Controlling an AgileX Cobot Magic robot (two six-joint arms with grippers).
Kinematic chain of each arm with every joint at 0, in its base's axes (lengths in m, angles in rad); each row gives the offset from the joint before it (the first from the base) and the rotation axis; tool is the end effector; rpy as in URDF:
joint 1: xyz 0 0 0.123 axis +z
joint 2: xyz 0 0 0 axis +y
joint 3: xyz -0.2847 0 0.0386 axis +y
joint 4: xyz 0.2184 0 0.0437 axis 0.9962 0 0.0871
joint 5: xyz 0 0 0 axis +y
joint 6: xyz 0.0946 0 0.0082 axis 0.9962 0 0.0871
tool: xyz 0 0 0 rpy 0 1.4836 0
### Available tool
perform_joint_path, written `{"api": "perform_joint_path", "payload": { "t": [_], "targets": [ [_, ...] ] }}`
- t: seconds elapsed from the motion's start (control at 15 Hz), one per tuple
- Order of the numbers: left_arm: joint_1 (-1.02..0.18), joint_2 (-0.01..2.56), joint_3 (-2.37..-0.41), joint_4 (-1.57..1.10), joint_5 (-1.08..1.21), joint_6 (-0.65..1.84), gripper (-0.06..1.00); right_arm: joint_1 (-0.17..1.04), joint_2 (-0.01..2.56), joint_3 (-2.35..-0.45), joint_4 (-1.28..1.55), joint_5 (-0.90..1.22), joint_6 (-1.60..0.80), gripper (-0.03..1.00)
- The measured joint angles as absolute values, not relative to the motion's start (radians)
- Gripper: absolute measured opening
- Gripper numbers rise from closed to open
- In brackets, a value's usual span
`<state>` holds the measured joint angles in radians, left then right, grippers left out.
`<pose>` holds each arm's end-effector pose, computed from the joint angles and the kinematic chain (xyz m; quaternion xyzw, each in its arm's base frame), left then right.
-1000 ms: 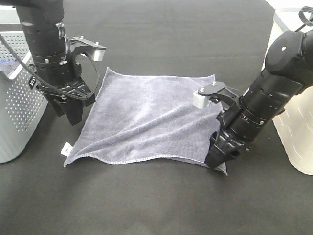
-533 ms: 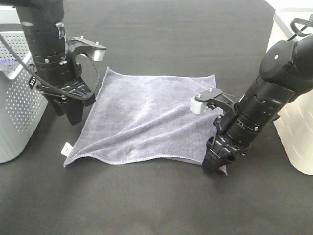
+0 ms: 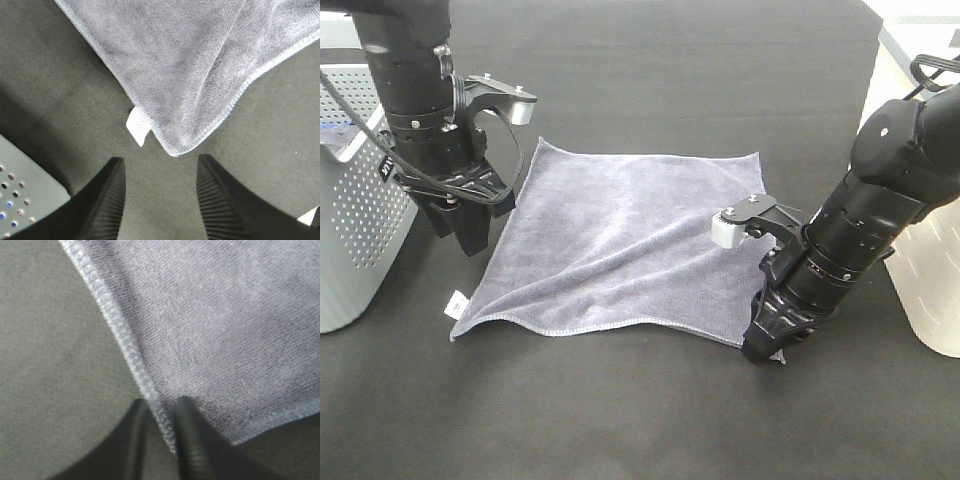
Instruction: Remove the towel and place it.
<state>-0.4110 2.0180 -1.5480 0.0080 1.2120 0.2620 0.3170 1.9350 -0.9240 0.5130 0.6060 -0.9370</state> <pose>0.3395 -0.1472 0.2081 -0.3315 -0.9434 -0.0046 0.0117 0.2766 0.1187 0.1227 -0.4010 0.9037 0.1356 0.0643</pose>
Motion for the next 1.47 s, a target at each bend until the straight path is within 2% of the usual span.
{"api": "perform_joint_path", "payload": {
  "t": [0.13,0.87,1.13,1.2,1.27,1.47],
  "targets": [
    [-0.411,2.018,-1.548,0.008,1.212,0.262,0.43,0.317,1.935,-0.924,0.5,0.615,-0.931,0.01],
    [-0.411,2.018,-1.548,0.008,1.212,0.263,0.43,0.317,1.882,-0.894,0.389,0.685,-0.867,0.0],
    [-0.411,2.018,-1.548,0.0,1.212,0.261,0.43,0.317,1.763,-0.893,0.384,0.689,-0.814,0.01],
    [-0.411,2.018,-1.548,-0.017,1.212,0.261,0.43,0.317,1.725,-0.893,0.384,0.689,-0.787,0.05],
    [-0.411,2.018,-1.548,-0.023,1.212,0.261,0.44,0.317,1.695,-0.893,0.384,0.69,-0.757,0.13],
    [-0.411,2.018,-1.548,-0.025,1.212,0.224,0.53,0.317,1.637,-0.893,0.385,0.714,-0.658,0.58]
  ]
}}
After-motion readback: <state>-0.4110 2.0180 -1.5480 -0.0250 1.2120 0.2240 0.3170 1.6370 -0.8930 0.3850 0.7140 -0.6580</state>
